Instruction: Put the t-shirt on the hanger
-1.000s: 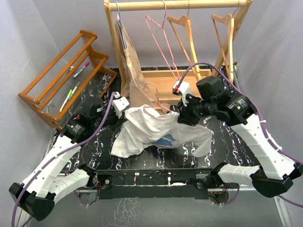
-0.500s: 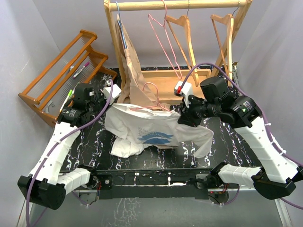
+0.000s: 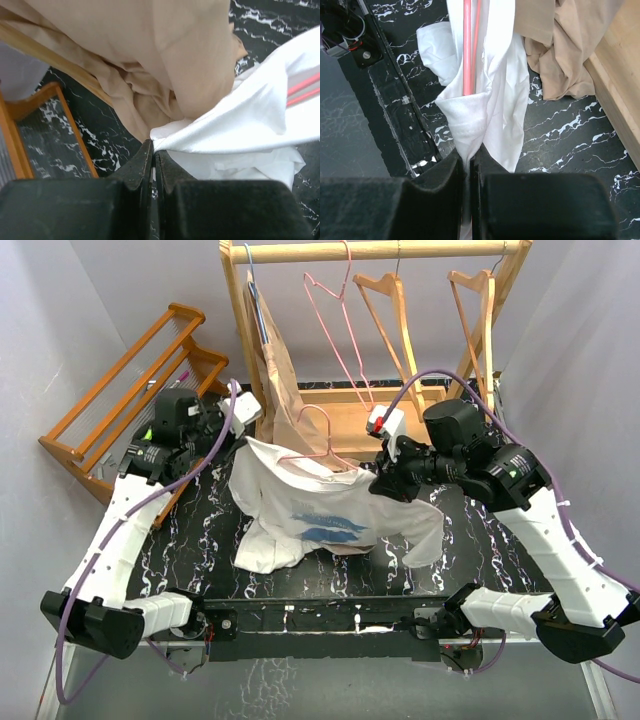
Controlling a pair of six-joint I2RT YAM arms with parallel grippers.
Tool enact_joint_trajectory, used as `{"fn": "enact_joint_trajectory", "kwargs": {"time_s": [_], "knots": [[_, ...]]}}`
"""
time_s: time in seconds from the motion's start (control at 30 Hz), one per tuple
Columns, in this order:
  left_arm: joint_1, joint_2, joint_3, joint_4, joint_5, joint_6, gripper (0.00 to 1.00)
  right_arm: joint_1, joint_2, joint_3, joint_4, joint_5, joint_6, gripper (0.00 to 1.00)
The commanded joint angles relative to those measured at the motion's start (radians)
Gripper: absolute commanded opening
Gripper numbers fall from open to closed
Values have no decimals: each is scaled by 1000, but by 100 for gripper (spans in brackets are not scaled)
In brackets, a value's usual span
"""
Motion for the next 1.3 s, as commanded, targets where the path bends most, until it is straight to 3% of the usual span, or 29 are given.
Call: {"fn": "enact_joint_trajectory", "kwargs": {"time_s": [0.0,0.37,0.83,0.87,0.93,1.03,1.1,1.27], "knots": [[5,33,145,-4,48,-39,0,-6,-33,-31,109,-11,10,8],[4,159,428,-65,127,-122,0,-8,-73,-103,216,53,23,8],[-4,108,263,-84,144,-98,1,-7,-80,-16,302,51,71,8],[-3,110,262,-88,144,-98,11,-8,-79,-16,311,46,76,8],[-5,112,262,-96,153,-95,43,-7,-78,-14,321,43,84,8],[-5,107,259,-102,167,-84,73,-7,-77,-5,322,44,85,8],[-5,100,255,-100,176,-75,77,-8,-77,0,321,36,87,8],[-6,84,244,-98,277,-57,77,-7,-86,0,317,-12,94,8]]}}
